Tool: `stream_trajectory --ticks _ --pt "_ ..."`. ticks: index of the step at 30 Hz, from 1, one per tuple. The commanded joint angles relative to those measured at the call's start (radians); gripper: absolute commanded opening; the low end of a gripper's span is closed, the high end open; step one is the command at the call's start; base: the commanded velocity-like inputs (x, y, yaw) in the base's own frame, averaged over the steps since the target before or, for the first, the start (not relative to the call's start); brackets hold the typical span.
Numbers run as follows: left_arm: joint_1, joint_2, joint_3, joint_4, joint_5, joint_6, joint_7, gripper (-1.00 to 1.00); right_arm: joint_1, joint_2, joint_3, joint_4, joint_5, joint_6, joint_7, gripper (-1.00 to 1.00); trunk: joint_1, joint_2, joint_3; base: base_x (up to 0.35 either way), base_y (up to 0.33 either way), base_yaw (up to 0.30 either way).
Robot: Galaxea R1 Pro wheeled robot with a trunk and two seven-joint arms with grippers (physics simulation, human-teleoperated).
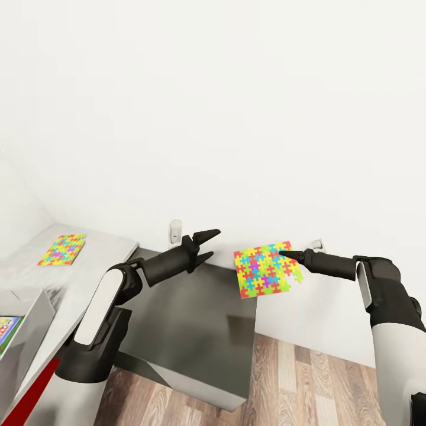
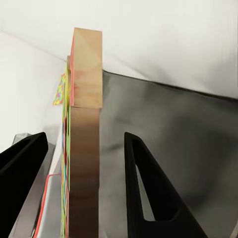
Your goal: Put all the toys in the child's room - the three board games (two on the bed and one on the table), the two jigsaw puzzles on the table, and the tennis ball on the table - inside the toy box on the table in the child's room.
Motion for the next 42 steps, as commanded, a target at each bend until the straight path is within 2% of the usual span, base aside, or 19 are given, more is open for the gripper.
stream_trajectory --ticks 1,42 --pt "-0.001 0.000 0.001 -0.001 0.010 0.002 0.010 1.00 -0.001 0.000 -0.002 0.000 0.007 0.007 0.007 -1.00 0.001 -0.002 0.000 0.000 0.000 0.000" --pt "-0.001 0.000 0.001 -0.001 0.010 0.002 0.010 1.00 0.000 0.000 -0.002 0.000 0.007 0.007 0.007 -1.00 0.001 -0.002 0.067 0.000 0.000 0.000"
